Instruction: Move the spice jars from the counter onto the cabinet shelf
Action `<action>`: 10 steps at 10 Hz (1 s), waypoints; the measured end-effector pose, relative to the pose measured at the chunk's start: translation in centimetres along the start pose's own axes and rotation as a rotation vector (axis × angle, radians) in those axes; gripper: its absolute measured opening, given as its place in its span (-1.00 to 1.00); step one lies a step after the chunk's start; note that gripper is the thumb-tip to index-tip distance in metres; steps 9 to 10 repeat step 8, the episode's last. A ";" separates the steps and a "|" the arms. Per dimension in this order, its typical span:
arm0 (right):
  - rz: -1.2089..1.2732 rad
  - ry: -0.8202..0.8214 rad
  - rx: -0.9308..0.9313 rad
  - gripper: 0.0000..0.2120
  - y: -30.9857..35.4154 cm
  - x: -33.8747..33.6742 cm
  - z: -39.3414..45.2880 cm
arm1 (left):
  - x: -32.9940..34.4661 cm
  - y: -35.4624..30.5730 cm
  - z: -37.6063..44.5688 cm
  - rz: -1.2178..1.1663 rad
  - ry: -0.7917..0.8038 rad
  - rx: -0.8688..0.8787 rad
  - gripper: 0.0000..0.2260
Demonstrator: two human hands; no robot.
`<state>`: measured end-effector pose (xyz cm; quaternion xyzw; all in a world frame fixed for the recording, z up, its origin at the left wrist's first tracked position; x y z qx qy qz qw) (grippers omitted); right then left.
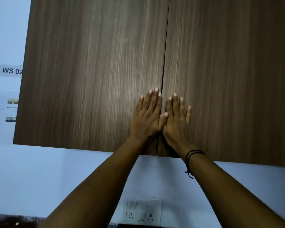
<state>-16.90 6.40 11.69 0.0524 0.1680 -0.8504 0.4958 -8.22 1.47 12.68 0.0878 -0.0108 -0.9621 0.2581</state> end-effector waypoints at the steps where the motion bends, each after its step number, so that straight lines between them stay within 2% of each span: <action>1: 0.018 -0.010 0.015 -0.45 0.1 0.0 -0.5 | 0.2 0.1 -0.2 -0.008 0.012 -0.009 -0.41; 3: -0.042 0.024 0.006 -0.44 0.5 -0.2 -1.1 | 0.5 0.2 -0.7 0.006 0.027 -0.018 -0.39; 6: -0.012 0.264 -0.057 -0.41 0.1 -1.5 -1.4 | -0.2 0.3 -0.6 0.043 0.135 -0.009 -0.40; 7: 0.082 0.334 -0.084 -0.40 0.0 -2.4 -1.5 | 0.0 0.3 -0.5 0.057 0.202 -0.016 -0.39; 8: 0.201 0.358 -0.091 -0.40 0.3 -4.6 -1.5 | -0.1 0.4 -0.3 0.070 0.225 -0.038 -0.38; 10: 0.201 0.358 -0.091 -0.40 0.3 -4.6 -1.5 | -0.1 0.4 -0.3 0.070 0.225 -0.038 -0.38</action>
Point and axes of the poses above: each hand's wrist, its own z-axis towards the middle knuckle, its own x-axis out of the palm, y = z × x, the point moved 9 cm from there along z, towards the middle knuckle, and after that the axes turned 10 degrees about -x, right-handed, at the moved point
